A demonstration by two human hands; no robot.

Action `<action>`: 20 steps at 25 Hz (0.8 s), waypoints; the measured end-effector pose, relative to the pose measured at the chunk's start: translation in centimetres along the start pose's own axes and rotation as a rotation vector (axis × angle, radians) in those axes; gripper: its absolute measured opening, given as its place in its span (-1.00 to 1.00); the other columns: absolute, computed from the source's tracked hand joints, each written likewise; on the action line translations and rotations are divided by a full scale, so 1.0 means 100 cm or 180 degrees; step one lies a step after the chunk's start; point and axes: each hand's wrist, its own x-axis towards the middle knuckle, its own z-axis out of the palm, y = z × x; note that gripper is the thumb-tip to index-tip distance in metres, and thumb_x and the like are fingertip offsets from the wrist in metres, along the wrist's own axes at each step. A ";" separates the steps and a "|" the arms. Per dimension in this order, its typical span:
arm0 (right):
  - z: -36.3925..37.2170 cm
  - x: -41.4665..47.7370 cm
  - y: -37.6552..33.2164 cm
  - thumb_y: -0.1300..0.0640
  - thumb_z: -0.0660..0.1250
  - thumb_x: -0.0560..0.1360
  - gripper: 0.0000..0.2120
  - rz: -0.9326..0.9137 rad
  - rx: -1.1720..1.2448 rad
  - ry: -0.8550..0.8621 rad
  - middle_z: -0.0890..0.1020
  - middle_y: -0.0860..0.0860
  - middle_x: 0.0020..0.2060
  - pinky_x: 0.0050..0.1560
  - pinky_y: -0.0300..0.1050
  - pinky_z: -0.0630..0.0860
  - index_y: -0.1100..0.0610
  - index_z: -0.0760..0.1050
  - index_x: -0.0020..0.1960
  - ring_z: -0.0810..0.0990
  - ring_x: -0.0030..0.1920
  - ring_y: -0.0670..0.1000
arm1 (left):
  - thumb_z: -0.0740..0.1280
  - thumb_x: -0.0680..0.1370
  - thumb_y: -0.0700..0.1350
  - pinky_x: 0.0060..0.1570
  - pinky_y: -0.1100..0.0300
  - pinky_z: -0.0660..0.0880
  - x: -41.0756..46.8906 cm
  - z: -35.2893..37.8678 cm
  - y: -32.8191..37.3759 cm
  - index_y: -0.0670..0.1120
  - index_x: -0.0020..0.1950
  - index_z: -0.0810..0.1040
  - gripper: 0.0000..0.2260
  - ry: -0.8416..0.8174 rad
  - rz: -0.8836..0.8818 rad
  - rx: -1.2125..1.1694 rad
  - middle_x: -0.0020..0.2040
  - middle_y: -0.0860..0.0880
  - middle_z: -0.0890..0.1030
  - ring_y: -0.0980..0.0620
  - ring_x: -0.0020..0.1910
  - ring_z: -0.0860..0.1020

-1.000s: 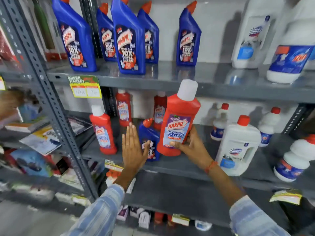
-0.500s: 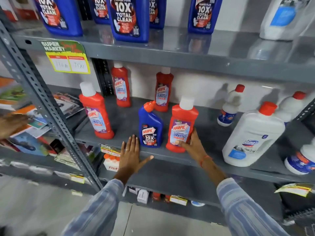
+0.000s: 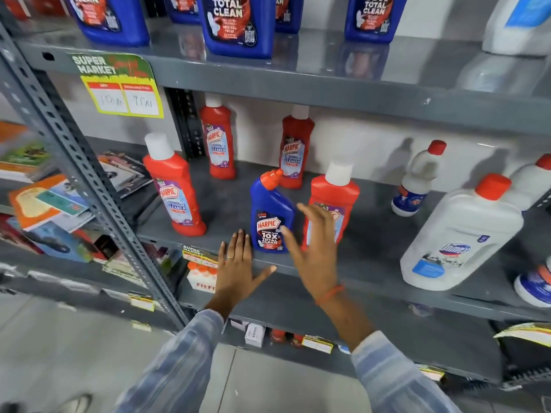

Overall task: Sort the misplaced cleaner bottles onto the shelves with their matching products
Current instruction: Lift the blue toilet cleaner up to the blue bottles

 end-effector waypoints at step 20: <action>-0.030 0.036 -0.045 0.20 0.45 0.37 -0.41 0.0289 0.0191 -0.0862 0.50 0.15 0.27 0.30 -0.02 0.42 0.19 0.29 0.32 0.48 0.25 0.14 | 0.32 0.42 -0.19 0.38 -0.09 0.19 0.004 -0.126 0.019 -0.21 0.42 0.33 -0.44 0.1367 0.0700 0.0471 0.39 -0.17 0.42 -0.15 0.36 0.36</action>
